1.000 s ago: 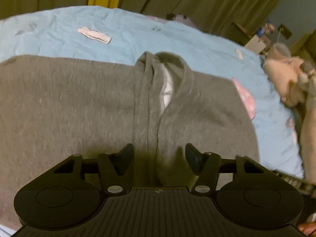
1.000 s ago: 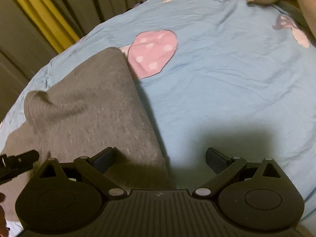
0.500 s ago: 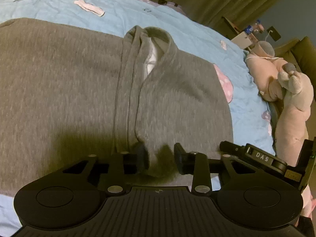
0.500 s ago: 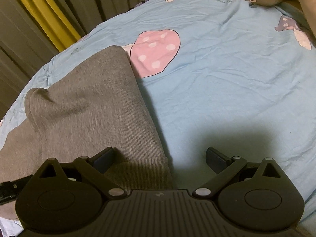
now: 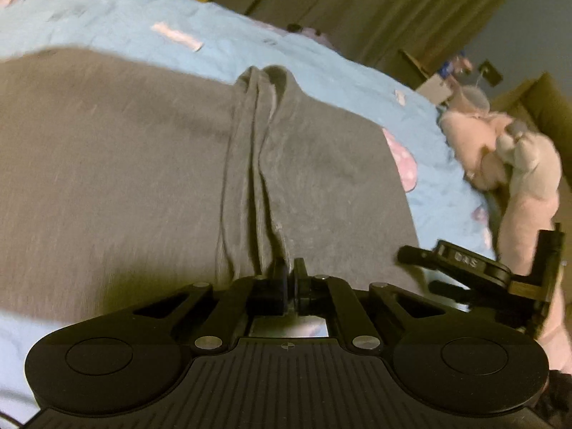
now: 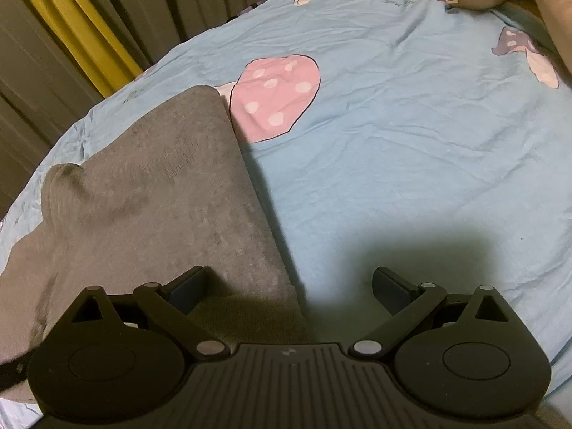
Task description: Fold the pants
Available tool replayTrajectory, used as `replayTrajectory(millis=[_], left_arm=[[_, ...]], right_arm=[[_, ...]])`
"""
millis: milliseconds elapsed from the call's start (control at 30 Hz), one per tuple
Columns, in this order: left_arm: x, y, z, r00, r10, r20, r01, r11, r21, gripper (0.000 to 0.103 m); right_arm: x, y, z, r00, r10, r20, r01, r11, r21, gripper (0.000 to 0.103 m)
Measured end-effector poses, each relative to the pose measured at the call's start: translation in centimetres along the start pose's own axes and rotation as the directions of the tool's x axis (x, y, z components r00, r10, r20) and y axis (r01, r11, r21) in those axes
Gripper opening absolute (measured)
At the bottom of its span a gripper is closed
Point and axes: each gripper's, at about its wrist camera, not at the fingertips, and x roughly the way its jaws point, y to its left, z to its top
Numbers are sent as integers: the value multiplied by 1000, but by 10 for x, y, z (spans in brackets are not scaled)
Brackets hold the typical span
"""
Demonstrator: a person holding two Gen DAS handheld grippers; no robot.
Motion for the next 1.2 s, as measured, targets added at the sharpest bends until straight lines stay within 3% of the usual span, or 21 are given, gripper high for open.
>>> replayTrajectory(millis=[67,167,200,233,267,300,333,433,667,733,867,967,1000,1100,1200], left_arm=[[5,4,-9,998,62,-13,-62,998,3,5],[7,1,-8,997,72,0,-72,997,33,13],[4,-2,-4,998,64,16,-65,997,46,29],[0,-6,1,997,65,44,-68,996,61,58],[-4,-7,5,993,85,79,-91,994,68,69],[-9,-9,11,986,110,127,-120,990,73,77],[-11,-10,17,980,123,158,-137,987,83,77],[-5,-9,41,984,104,146,-118,989,89,80],[49,-5,66,995,96,2,-96,992,85,79],[62,-5,68,995,89,-33,-85,991,100,72],[81,-1,72,993,97,-64,-88,988,130,69],[85,5,77,996,54,-66,-49,996,79,68],[85,5,78,997,38,-67,-33,997,70,62],[85,8,82,998,2,-70,3,998,68,26],[85,14,82,997,-52,-61,54,998,33,24]], right_arm=[[1,1,1,1000,-5,-2,5,1000,-9,99],[2,2,1,1000,-12,-5,12,1000,-17,99],[2,2,1,1000,-13,-4,12,1000,-16,99],[1,2,1,1000,-12,-3,12,1000,-15,99],[1,1,1,1000,-10,-3,10,1000,-13,99],[1,1,1,1000,-8,-3,8,1000,-9,99],[1,0,2,1000,-7,-4,7,1000,-5,99],[2,2,1,1000,-11,-3,11,1000,-7,99],[3,2,1,1000,-11,-2,11,1000,-15,99],[4,2,1,1000,-10,-2,10,1000,-13,99],[5,2,1,1000,-9,-1,9,1000,-15,99],[6,3,2,1000,-8,0,8,1000,-17,99],[7,3,2,1000,-7,0,7,1000,-17,99],[7,4,1,1000,-8,2,8,1000,-17,99],[7,4,1,1000,-9,4,9,1000,-16,99]])
